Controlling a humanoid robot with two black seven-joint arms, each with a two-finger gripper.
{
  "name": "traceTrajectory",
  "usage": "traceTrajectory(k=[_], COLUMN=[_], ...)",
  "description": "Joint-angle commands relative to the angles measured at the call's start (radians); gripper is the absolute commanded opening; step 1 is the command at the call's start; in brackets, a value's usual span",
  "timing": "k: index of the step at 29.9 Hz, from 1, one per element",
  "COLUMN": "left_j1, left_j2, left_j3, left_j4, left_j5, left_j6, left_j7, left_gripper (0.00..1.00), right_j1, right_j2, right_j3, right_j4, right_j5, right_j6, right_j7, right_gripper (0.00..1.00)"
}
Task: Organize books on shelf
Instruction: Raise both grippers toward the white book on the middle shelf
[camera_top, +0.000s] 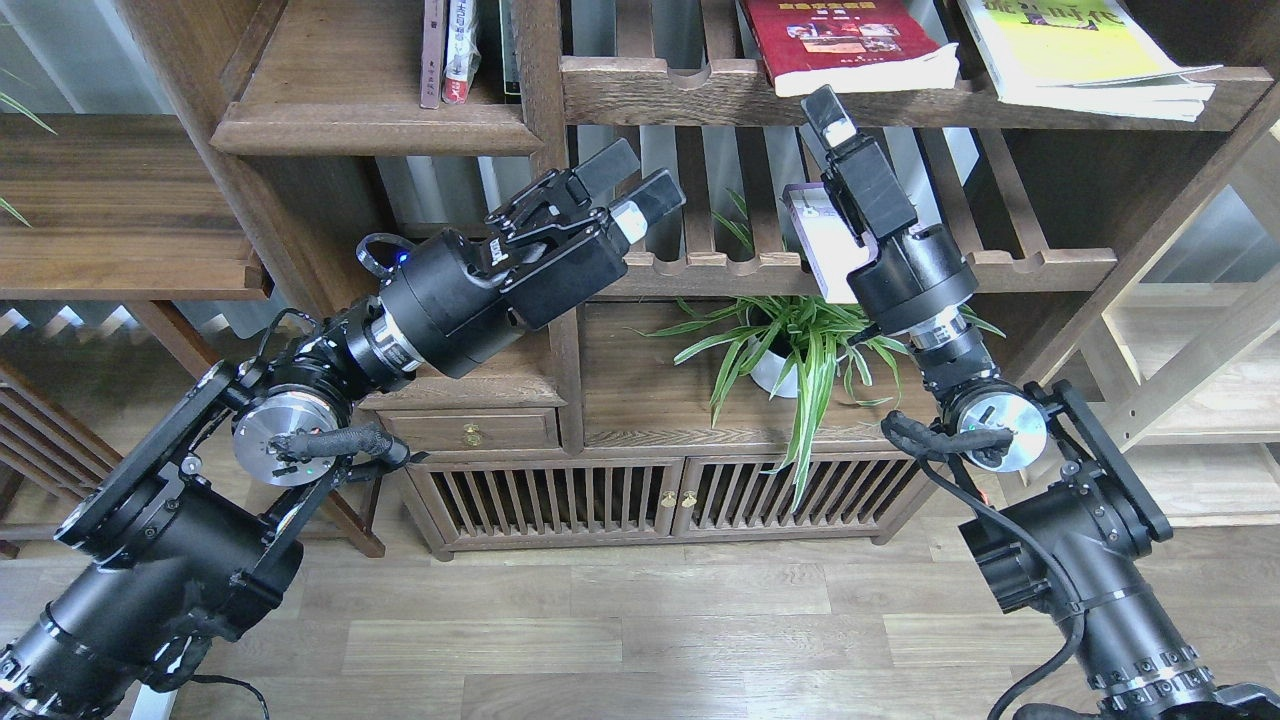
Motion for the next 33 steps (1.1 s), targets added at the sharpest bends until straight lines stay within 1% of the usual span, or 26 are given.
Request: traceTrajectory(k=[1, 7, 20, 24, 27, 33], left_j1=[-0.005, -0.007, -0.010, 0.001, 0.010, 0.010], left_j2=[0.009, 0.032, 0.031, 0.031, 0.028, 0.019], left_j3=[0.003, -0.003, -0.012, -0.012, -0.009, -0.011], left_j4=[-0.005, -0.009, -0.008, -0.005, -0.005, 0.000], left_j5=[0.003, 0.006, 0.006, 0.000, 0.000, 0.000], left_j6=[0.000, 0.000, 0.000, 0.000, 0.000, 0.000], left_j7=[0.003, 0.002, 0.002, -0.012, -0.007, -0.007], left_gripper=[0.99, 0.99, 0.99, 0.99, 0.99, 0.99], right_j1=[0.000, 0.005, 0.002, 0.009, 0.008, 0.014], right_j2=[0.000, 0.000, 0.002, 0.002, 0.005, 0.068], right_j3=[0.001, -0.011, -0.046, -0.051, -0.051, -0.051], right_j4=[0.000, -0.001, -0.001, -0.001, -0.001, -0.001], right_j5=[0.001, -0.001, -0.002, -0.002, -0.001, -0.001], right_j6=[0.000, 0.000, 0.000, 0.000, 0.000, 0.000], right_j7=[0.000, 0.000, 0.000, -0.002, 0.000, -0.002], right_gripper=[1.00, 1.00, 1.00, 1.00, 1.00, 1.00])
